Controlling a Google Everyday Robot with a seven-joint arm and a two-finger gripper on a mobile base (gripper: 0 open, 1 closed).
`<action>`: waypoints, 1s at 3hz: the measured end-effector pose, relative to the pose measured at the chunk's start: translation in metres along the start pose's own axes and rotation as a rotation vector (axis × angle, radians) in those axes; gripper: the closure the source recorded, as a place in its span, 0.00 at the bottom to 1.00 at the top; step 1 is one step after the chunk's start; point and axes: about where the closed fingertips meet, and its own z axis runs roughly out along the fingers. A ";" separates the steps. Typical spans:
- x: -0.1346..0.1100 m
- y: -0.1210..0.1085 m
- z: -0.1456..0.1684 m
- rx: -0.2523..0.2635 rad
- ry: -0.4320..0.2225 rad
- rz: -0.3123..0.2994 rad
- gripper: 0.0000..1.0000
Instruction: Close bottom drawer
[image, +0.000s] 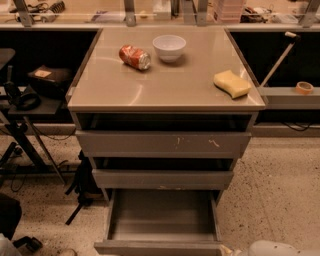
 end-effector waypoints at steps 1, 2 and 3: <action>0.041 0.016 0.028 -0.099 -0.102 0.135 0.00; 0.063 0.026 0.042 -0.133 -0.156 0.158 0.00; 0.063 0.026 0.042 -0.133 -0.156 0.158 0.00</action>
Offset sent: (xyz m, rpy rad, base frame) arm -0.0224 -0.0139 -0.0338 0.1178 0.0915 -0.0830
